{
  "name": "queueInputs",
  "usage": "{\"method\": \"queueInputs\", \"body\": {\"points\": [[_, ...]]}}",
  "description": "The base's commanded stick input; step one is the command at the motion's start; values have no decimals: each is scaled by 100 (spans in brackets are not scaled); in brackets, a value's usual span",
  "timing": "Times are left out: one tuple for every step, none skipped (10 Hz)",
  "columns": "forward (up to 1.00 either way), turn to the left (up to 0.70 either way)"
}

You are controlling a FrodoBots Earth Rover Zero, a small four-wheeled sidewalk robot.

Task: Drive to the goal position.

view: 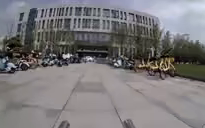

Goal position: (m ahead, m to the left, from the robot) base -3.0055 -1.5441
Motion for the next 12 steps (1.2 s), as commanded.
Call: {"method": "queueInputs", "body": {"points": [[100,0],[100,0],[100,0],[100,0],[100,0],[100,0],[100,0],[100,0],[100,0],[100,0],[100,0],[100,0]]}}
